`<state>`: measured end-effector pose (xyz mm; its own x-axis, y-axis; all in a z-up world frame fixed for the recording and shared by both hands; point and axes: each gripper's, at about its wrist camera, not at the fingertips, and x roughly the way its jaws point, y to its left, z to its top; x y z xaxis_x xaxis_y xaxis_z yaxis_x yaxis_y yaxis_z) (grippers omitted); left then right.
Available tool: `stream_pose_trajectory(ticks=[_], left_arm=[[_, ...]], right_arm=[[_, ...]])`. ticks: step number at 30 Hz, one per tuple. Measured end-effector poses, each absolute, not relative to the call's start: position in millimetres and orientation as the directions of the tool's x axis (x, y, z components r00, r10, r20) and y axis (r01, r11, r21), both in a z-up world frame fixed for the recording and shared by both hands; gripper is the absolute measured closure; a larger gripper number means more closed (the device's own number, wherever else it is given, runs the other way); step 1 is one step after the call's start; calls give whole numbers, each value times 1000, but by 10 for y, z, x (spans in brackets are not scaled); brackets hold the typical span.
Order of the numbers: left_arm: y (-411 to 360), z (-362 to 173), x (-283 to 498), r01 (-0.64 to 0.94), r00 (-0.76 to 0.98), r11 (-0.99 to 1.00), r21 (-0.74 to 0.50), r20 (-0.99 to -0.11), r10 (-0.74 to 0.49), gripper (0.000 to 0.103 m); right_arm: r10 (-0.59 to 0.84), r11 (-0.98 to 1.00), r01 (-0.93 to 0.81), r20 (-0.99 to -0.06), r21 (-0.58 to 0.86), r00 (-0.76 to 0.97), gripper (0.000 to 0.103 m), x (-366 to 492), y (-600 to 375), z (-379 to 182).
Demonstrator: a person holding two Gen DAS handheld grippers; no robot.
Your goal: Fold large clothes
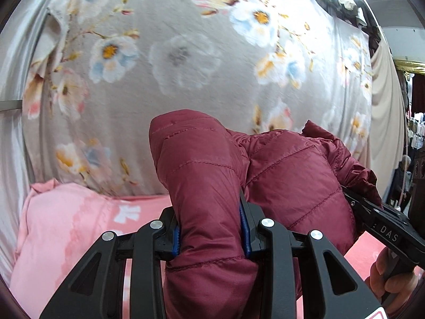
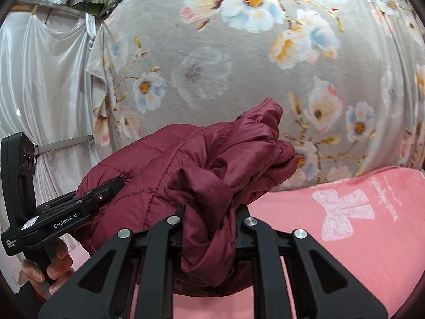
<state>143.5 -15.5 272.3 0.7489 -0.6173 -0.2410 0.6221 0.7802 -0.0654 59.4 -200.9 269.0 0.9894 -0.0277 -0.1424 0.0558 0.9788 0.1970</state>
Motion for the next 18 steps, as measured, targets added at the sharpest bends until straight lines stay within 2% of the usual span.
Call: stream_pose_trajectory(ticks=[9, 18], left_arm=[[25, 2256, 2088, 592, 779, 806, -32, -233, -582, 73], [-62, 1326, 2737, 563, 773, 825, -38, -329, -543, 73]], right_arm=[[-5, 985, 39, -197, 169, 980, 89, 1462, -1856, 2202], [-8, 982, 70, -329, 178, 944, 89, 2142, -1978, 1317]])
